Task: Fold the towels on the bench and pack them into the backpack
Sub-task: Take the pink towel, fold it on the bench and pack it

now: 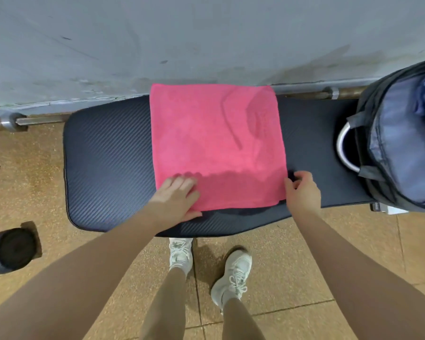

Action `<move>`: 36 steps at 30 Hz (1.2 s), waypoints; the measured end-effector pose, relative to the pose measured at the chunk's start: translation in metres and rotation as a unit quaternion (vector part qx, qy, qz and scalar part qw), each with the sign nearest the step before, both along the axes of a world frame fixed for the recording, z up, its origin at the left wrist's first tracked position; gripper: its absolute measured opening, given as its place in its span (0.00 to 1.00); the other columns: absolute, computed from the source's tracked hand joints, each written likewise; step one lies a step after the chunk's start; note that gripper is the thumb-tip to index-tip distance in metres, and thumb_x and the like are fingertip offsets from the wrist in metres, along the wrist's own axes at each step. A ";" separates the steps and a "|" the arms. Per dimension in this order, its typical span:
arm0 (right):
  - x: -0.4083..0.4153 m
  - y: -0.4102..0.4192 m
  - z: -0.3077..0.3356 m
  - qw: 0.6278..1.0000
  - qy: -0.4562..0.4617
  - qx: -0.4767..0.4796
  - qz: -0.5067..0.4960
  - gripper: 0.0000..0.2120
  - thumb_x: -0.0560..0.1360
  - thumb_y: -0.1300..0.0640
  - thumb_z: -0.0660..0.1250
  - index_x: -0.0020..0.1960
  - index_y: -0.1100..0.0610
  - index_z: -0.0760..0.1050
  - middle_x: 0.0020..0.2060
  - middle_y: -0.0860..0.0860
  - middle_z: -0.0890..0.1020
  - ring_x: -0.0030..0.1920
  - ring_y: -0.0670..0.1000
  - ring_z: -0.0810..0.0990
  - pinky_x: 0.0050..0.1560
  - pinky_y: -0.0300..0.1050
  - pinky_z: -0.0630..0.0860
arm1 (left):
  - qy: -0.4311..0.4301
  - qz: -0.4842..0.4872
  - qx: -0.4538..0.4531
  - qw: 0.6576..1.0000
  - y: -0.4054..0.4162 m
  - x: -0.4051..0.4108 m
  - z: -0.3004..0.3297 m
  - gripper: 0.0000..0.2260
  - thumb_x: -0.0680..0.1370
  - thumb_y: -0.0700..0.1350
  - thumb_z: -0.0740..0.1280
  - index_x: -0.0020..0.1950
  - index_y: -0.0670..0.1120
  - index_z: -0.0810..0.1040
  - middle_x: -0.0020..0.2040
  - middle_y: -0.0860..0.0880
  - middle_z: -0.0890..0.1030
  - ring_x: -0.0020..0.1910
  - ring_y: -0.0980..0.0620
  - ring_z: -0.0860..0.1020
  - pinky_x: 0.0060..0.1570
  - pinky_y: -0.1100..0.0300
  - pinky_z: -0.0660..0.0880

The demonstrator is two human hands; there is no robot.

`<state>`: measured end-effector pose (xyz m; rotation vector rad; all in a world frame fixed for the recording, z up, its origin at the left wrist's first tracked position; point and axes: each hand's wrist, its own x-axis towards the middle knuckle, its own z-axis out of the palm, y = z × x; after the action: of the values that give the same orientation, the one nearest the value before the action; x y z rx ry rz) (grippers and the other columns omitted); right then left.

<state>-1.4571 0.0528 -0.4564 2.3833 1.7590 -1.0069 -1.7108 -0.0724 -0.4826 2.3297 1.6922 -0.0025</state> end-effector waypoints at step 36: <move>0.013 -0.020 0.007 0.968 -0.109 0.014 0.225 0.11 0.73 0.63 0.64 0.54 0.64 0.69 0.51 0.61 0.74 0.52 0.62 0.74 0.46 0.52 0.70 | 0.100 0.344 -0.134 0.924 -0.046 0.035 0.041 0.23 0.71 0.57 0.58 0.41 0.37 0.77 0.49 0.40 0.72 0.49 0.41 0.71 0.48 0.50 0.66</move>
<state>-1.4439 0.0331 -0.4496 1.8785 2.0905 -0.6367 -1.6754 -0.1182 -0.4416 1.4856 2.3504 -0.3243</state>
